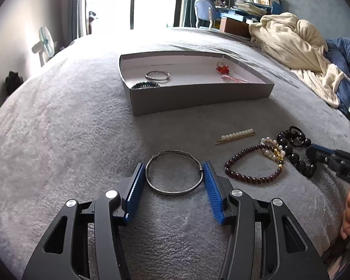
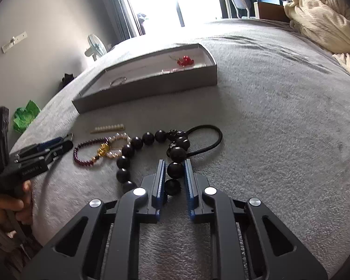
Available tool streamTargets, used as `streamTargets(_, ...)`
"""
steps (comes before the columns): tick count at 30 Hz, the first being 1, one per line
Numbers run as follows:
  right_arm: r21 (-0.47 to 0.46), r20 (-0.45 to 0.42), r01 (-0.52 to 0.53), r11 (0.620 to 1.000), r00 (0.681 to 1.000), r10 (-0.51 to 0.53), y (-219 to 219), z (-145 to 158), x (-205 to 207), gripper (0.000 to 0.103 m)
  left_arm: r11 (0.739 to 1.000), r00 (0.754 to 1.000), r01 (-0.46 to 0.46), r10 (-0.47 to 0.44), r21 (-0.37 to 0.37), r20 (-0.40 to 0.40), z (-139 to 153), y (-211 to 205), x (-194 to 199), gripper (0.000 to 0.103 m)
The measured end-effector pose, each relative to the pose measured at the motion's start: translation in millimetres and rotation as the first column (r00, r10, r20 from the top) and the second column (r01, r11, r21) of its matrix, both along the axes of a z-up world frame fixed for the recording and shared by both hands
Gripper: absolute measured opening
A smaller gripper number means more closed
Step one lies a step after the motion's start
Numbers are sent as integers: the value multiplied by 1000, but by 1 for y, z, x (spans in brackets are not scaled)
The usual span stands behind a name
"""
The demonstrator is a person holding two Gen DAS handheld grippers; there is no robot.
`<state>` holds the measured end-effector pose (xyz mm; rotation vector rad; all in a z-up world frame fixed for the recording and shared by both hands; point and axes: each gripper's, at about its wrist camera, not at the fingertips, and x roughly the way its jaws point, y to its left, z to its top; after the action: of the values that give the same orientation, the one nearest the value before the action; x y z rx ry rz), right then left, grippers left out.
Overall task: Organize jewelry
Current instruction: 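Grasp the black bead bracelet with the right tool while the left tool holds the hoop, then carry the hoop with the left tool while the right tool carries the black bracelet over the box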
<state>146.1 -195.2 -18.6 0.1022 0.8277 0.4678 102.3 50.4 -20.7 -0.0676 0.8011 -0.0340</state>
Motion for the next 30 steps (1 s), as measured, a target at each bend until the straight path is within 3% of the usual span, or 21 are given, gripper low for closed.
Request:
streamTargets(14,29,88,-33,999,996,30,4,37,6,14,999,998,35,-34,-8,56,33,-2,4,52)
streamTargets(30,33,212,-88,996,974,79,23,96,50,14,999,993,43,-44,8,112,67,4,47,52)
